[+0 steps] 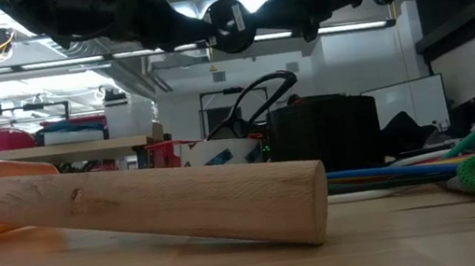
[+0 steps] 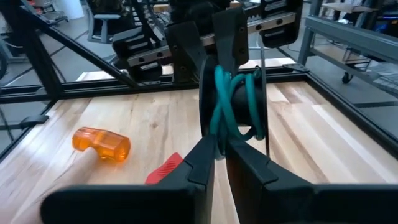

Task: Coil cords
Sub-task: Uncoil the green cable wire from the black spool

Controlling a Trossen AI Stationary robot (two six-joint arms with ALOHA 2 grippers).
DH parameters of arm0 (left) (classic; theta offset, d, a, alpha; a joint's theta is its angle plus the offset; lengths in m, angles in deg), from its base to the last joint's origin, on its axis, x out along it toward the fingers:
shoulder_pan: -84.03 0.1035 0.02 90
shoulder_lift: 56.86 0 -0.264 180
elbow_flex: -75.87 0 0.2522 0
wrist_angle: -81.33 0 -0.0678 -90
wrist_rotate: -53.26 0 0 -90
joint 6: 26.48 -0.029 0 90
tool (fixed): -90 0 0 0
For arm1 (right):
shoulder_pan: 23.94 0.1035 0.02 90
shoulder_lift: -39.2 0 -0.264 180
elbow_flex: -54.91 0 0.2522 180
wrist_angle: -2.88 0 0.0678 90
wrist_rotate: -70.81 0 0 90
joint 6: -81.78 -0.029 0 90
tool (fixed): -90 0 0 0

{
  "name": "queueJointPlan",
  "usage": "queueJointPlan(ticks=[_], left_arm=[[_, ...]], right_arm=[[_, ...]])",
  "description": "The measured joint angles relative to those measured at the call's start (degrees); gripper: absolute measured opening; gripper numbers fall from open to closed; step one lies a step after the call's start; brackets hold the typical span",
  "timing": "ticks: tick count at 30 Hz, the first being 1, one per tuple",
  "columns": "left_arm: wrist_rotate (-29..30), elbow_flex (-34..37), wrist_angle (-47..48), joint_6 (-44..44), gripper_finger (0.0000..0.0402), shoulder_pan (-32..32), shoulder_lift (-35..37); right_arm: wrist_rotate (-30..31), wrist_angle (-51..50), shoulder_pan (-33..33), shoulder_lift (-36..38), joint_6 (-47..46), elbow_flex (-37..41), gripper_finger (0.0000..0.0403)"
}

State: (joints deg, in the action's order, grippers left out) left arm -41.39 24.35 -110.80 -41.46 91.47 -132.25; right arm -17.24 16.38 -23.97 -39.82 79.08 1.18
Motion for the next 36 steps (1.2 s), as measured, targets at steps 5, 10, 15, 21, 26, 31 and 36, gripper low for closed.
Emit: queueJointPlan(ticks=[5,10,15,21,26,31,36], left_arm=[[0.0,0.0,-0.1,0.0,0.0001,0.0,0.0],[-0.6,0.0,-0.9,0.0,0.0001,-0.3,0.0],[-0.6,0.1,-1.6,0.0,0.0001,-1.2,0.0],[-0.9,0.1,-1.3,0.0,0.0001,-1.4,0.0],[1.3,0.0,-0.6,-0.4,0.0001,-1.4,0.0],[3.2,0.0,-0.5,-2.0,0.0001,-1.5,0.0],[5.9,-0.1,-1.2,-2.0,0.0001,-1.4,0.0]], right_arm=[[0.4,0.0,0.0,0.0,0.0,0.0,0.0046],[0.4,0.2,0.0,0.0,0.0,0.0,0.0046],[0.4,5.1,0.1,-3.4,0.0,-0.2,0.0046],[1.4,4.6,0.0,-6.5,0.0,-1.0,0.0008],[2.4,3.7,0.0,-6.5,0.0,-1.1,0.0005],[3.1,1.4,0.0,-6.4,-0.3,-1.4,0.0003],[3.4,-3.8,0.1,-6.4,-2.6,-1.4,0.0002]])
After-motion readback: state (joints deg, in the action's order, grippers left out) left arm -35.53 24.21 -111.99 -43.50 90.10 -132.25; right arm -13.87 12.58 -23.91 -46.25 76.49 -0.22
